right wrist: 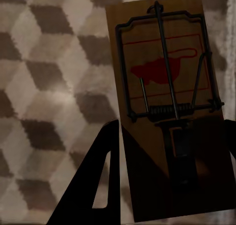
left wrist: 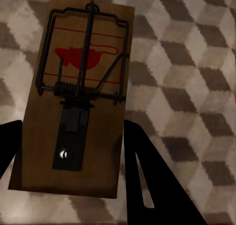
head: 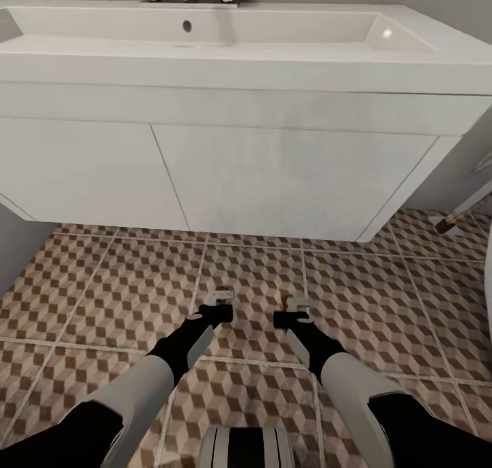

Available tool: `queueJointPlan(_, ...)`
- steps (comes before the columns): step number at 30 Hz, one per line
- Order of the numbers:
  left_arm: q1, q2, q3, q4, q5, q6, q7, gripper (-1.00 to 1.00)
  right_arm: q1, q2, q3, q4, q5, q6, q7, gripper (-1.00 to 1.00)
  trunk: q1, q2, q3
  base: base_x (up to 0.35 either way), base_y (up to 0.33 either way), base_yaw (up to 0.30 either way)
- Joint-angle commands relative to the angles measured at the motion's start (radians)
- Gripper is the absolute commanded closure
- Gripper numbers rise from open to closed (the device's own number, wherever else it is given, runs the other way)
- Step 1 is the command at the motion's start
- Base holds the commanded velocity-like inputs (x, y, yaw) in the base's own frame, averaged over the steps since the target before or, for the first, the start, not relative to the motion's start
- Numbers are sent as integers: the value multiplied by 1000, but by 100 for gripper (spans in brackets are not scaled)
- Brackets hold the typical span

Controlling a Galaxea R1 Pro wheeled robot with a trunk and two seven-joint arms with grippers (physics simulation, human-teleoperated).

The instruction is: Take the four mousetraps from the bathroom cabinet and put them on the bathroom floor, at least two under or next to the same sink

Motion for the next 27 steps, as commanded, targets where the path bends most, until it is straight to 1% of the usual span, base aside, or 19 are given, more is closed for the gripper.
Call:
queueJointPlan(1,0,0,-4,-2,2,5,10,100,0,0,8,-2,-10,5,-6,100,0,-1,-5,0,0,0)
queueJointPlan(11,0,0,-4,-2,2,4,9,100,0,0,8,-2,-10,5,-6,100,5,-3,-43,0,0,0)
queueJointPlan(22,0,0,-4,-3,2,3,9,100,0,0,8,-2,-12,3,-5,100,5,-3,-43,0,0,0)
queueJointPlan(27,0,0,-4,-3,2,3,9,100,0,0,8,-2,-12,-25,-4,100,5,-3,-43,0,0,0)
